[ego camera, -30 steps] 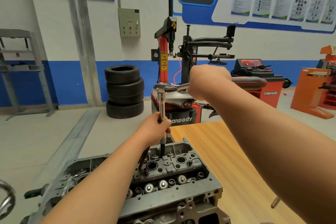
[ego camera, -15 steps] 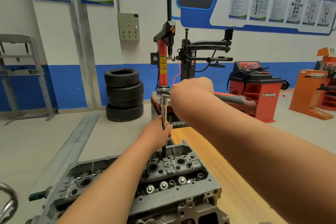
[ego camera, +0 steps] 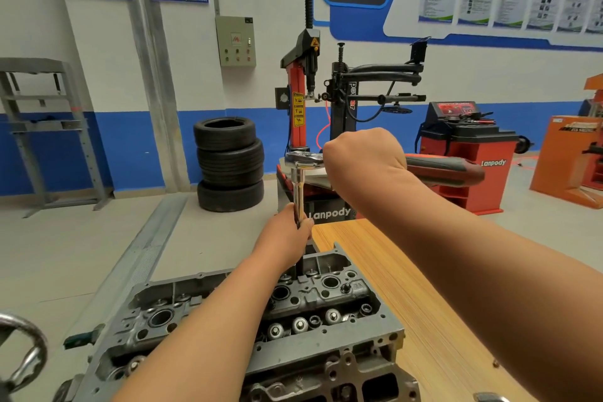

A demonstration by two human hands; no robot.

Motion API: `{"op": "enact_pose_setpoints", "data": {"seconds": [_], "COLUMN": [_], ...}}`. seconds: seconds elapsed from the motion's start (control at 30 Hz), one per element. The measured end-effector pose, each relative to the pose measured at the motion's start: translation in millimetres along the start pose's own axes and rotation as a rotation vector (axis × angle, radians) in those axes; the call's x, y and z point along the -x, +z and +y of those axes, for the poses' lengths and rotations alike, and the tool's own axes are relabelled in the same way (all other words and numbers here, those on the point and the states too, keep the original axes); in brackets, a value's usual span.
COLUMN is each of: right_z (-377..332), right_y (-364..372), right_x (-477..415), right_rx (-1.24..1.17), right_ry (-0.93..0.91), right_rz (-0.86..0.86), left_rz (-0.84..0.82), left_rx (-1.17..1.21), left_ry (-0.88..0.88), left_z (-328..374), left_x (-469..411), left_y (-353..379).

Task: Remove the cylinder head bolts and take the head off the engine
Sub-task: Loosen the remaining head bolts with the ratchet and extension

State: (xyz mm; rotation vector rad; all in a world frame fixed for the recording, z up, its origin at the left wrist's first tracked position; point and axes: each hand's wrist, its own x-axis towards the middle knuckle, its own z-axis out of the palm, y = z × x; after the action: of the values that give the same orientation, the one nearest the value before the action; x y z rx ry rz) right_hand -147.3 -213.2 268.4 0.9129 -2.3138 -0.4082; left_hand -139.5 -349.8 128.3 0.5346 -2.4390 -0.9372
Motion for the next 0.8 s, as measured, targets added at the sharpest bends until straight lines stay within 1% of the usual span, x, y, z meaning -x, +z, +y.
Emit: {"op": "enact_pose_setpoints", "data": {"seconds": [0.13,0.2,0.27,0.3,0.43,0.5,0.57,0.63,0.67,0.73,0.8], "right_z": [2.1,0.5,4.0,11.3,48.0,31.8,-2.9,-33.9,-41.7,-41.8,-26.6], "right_y": [6.5,14.1,24.8,34.1,101.8,123.7,127.6,122.0,119.0,115.8,116.6], "right_x": [-3.5,-6.7,-12.0,-15.6,-50.5,-79.1,-109.3,-130.4,-135.2,-137.3,-132.6], "right_rx": [0.033,0.045,0.025,-0.004,-0.308,-0.477,-0.746,-0.96,-1.009,-0.982,-0.821], "right_ry": [-0.012,-0.016,-0.007,0.001,0.005,0.048,0.071,0.033,0.0,-0.073,-0.082], "right_rz": [0.097,0.178,0.255,0.264,0.225,0.256,0.244,0.238,0.239,0.233,0.217], "left_rz": [0.026,0.034,0.041,0.046,0.082,0.097,0.138,0.18,0.191,0.188,0.168], "left_rx": [0.03,0.034,0.037,0.037,-0.022,-0.061,-0.075,-0.063,-0.063,-0.073,-0.076], "left_ry": [-0.009,-0.01,-0.01,-0.009,0.013,0.011,0.012,0.01,0.008,0.0,-0.007], "left_z": [-2.4,-2.6,-2.3,-1.7,-4.7,-6.1,-8.4,-11.6,-13.7,-16.9,-17.3], "left_x": [2.0,2.6,4.4,6.4,15.4,11.9,5.6,3.9,4.5,6.7,6.7], "left_y": [2.0,2.2,1.6,1.4,10.4,14.6,15.4,13.0,12.5,12.0,11.8]}}
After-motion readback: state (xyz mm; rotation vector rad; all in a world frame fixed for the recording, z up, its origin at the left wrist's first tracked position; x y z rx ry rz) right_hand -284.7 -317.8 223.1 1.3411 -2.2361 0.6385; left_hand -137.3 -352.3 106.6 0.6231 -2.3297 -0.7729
